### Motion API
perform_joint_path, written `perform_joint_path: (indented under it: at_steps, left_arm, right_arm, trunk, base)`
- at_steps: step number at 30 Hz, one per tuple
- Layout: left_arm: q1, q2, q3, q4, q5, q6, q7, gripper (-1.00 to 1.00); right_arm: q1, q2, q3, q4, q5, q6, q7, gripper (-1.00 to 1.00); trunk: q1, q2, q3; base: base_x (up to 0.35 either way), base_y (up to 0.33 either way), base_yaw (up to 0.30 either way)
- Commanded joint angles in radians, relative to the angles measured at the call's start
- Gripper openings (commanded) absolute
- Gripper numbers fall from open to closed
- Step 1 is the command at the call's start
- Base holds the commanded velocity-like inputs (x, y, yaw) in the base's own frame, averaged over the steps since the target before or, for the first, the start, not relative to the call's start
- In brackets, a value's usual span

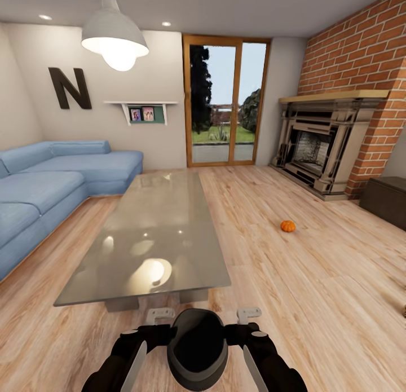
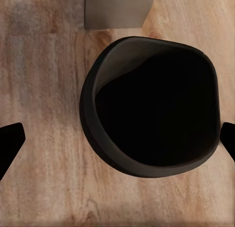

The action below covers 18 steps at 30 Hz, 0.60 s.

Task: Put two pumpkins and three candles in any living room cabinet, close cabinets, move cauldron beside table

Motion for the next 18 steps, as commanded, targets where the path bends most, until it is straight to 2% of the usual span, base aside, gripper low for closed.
perform_joint_path:
  at_steps: [1,18]
  left_arm:
    - [0.0,0.0,0.0,-0.001,0.009,0.005,0.002,1.0]
    - [0.0,0.0,0.0,-0.001,0.009,0.006,0.002,1.0]
  right_arm:
    - [0.0,0.0,0.003,-0.001,-0.005,0.005,-0.007,1.0]
    - [-0.001,0.001,0.002,-0.004,-0.022,0.022,-0.009,1.0]
  trunk:
    - [-0.004,0.007,0.002]
    - [-0.069,0.126,0.055]
  base:
    - [-0.023,0.0,0.0]
    - [-0.004,0.0,0.0]
